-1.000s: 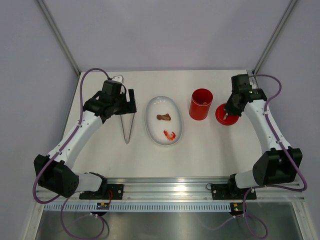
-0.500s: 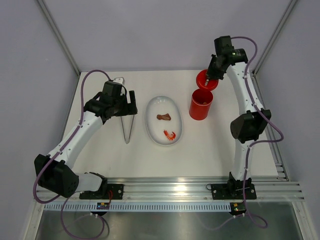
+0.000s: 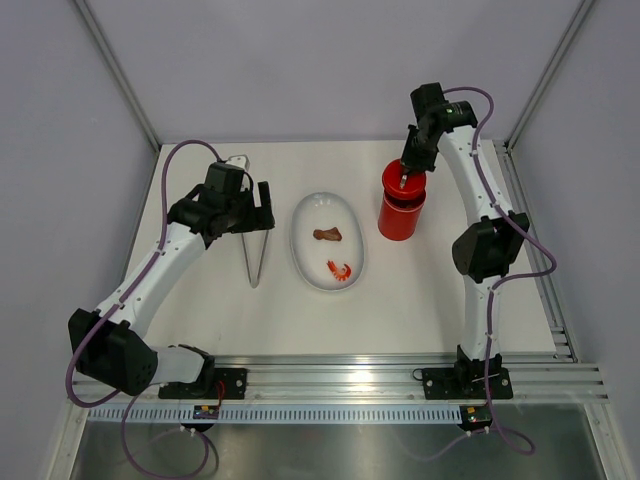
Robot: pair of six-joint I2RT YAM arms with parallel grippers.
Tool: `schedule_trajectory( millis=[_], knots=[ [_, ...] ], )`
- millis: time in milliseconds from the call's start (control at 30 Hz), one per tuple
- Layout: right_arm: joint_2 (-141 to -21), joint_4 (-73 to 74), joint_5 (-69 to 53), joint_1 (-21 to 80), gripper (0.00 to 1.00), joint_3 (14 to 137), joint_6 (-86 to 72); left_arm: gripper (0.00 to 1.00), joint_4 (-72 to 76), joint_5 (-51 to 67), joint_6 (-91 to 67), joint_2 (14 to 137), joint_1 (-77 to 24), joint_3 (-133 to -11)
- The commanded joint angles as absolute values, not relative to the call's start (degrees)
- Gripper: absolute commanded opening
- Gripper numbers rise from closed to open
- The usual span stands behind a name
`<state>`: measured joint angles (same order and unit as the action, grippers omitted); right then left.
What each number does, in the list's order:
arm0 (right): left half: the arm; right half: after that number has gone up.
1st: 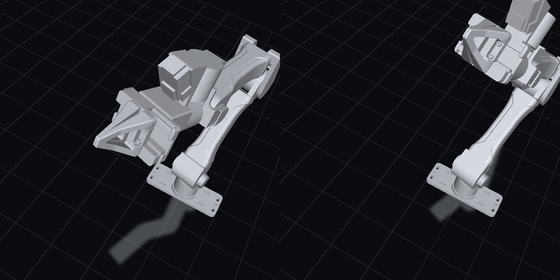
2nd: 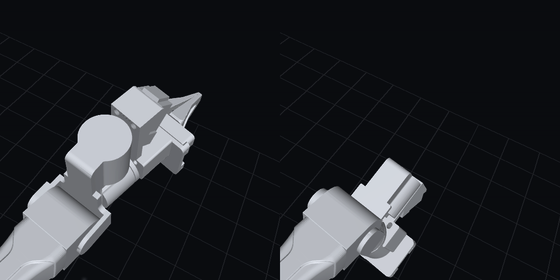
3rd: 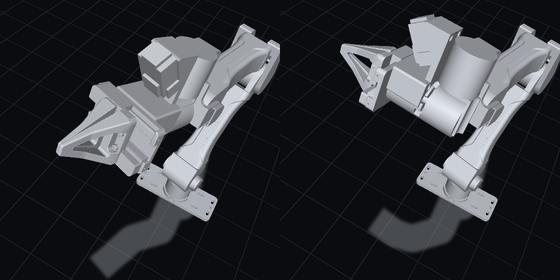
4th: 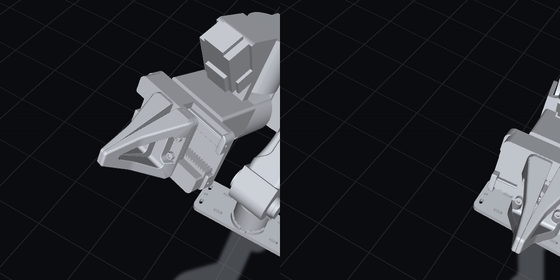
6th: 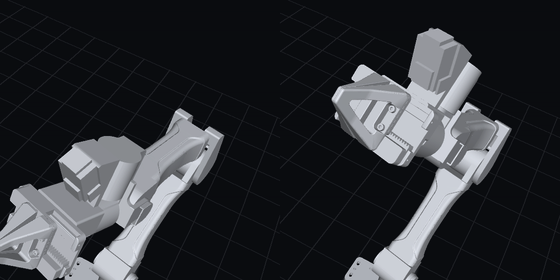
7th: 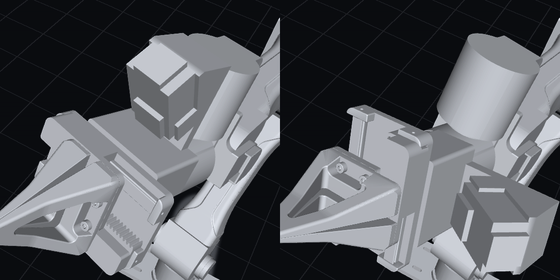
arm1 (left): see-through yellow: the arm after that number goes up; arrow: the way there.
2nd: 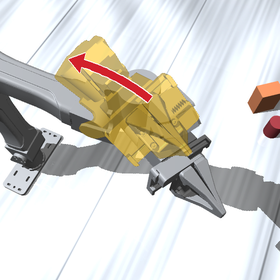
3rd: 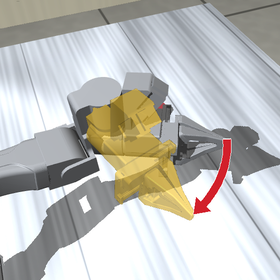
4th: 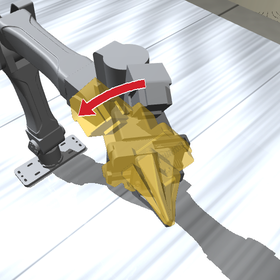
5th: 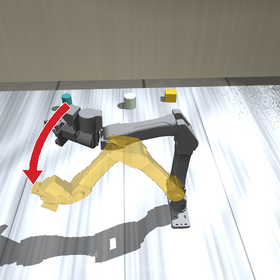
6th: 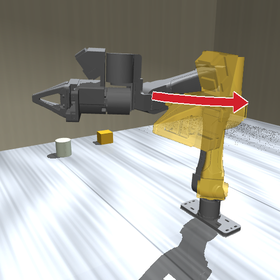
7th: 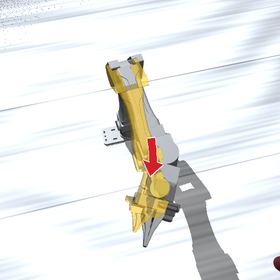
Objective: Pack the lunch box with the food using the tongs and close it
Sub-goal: Close the box lid on the packing box.
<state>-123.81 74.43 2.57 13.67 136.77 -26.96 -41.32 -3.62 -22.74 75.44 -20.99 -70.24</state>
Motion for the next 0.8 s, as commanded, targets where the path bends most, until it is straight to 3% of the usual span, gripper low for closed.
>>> schedule_trajectory(
  millis=[0,200,767],
  knots=[
    [-122.08,76.11,3.95,13.80,0.00,135.45,-26.10,0.86,-40.61,-2.90,-22.85,74.79,-20.74,-70.23],
    [-119.62,73.30,3.08,13.71,0.00,130.08,-26.01,0.86,-40.52,-3.08,-22.76,75.32,-20.74,-69.87],
    [-117.25,73.39,1.23,13.80,0.00,129.20,-25.49,0.86,-40.43,-3.43,-22.68,74.79,-20.74,-69.26]
  ],
)
